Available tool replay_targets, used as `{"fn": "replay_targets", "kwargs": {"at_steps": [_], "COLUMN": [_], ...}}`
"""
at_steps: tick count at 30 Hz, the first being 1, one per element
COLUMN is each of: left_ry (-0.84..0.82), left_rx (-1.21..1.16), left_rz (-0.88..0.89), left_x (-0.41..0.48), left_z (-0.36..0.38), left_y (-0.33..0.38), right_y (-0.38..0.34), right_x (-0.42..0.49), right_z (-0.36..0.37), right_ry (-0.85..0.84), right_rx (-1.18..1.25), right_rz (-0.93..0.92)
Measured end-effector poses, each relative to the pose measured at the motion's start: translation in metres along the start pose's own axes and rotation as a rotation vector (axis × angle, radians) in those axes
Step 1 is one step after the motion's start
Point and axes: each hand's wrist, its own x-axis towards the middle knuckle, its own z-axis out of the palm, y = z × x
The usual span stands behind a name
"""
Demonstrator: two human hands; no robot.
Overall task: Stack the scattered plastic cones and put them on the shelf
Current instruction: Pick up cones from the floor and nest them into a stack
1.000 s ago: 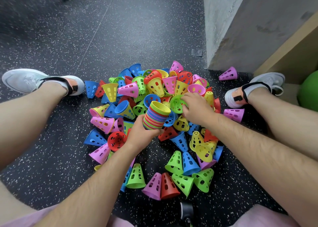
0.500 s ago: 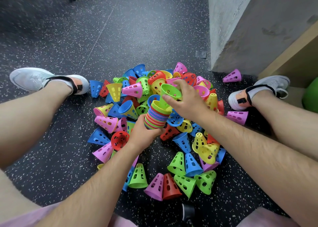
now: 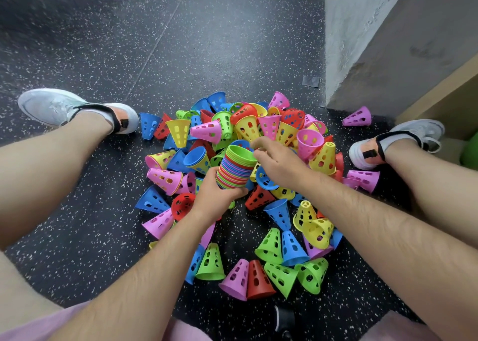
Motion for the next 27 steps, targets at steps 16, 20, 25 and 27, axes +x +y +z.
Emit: {"fn": "replay_targets", "kwargs": {"at_steps": [16,20,25,27], "left_ry": [-0.057,-0.057,-0.066,-0.069], "left_rx": [0.085,0.094,0.100,0.099], "left_rz": [-0.021,-0.026,-0.024,-0.023], "left_x": [-0.008,-0.008,-0.011,-0.011], "left_z": [0.005,0.006,0.007,0.007], "left_y": [-0.005,-0.006,-0.005,-0.005], "right_y": [0.049,0.052,0.058,0.062], "right_x": [-0.008,-0.011,-0.012,-0.012], "right_z": [0.008,0.005,0.000,0.001], "right_ry": [-0.105,-0.034,-0.001,0.001], "right_rx": [-0.502,-0.458,-0.537,-0.601], "right_rz": [0.025,0.058,0.041,0.021]}}
